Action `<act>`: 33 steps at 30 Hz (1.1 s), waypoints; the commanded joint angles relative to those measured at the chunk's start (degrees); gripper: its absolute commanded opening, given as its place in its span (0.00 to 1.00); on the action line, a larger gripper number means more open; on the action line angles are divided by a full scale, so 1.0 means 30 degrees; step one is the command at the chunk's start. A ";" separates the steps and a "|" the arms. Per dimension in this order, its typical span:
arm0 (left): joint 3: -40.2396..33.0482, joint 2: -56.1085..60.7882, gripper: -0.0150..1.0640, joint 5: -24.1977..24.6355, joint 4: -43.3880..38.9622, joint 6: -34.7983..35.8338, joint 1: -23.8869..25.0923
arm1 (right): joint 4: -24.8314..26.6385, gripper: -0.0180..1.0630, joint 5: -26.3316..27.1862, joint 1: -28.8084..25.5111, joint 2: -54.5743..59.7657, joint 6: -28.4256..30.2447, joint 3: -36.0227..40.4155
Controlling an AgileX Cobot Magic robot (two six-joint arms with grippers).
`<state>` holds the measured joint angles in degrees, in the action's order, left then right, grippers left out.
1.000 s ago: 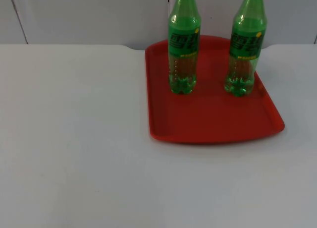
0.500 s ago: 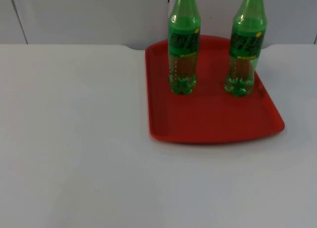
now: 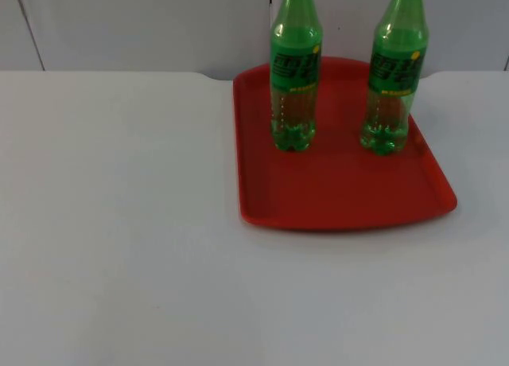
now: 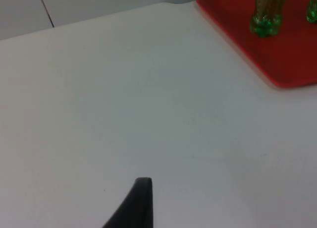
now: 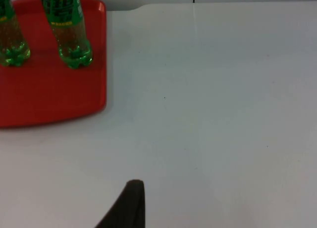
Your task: Place the bottle upright on the tray.
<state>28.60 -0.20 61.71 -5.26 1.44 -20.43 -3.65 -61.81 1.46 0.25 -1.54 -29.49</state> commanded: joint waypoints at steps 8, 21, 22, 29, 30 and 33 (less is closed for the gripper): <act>-0.0091 0.0068 0.99 -0.0074 -0.0086 -0.0028 -0.0146 | -0.0030 0.99 0.0022 -0.0136 -0.0085 0.0071 0.0016; -0.0091 0.0068 0.99 -0.0074 -0.0123 -0.0028 -0.0047 | -0.0030 0.99 0.0022 -0.0136 -0.0085 0.0021 0.0016; -0.0091 0.0068 0.99 -0.0074 -0.0123 -0.0028 -0.0047 | -0.0030 0.99 0.0022 -0.0136 -0.0085 0.0021 0.0016; -0.0091 0.0068 0.99 -0.0074 -0.0123 -0.0028 0.0369 | -0.0030 0.99 0.0022 -0.0136 -0.0085 0.0021 0.0016; -0.0091 0.0068 0.99 -0.0074 -0.0123 -0.0028 0.0612 | -0.0030 0.99 0.0022 -0.0136 -0.0085 0.0021 0.0016; -0.0091 0.0068 0.99 -0.0074 -0.0123 -0.0028 0.1371 | -0.0030 0.99 0.0022 -0.0136 -0.0085 0.0021 0.0016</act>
<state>28.60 -0.20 61.71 -5.26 1.44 -17.26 -3.65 -61.81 1.46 0.25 -1.54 -29.49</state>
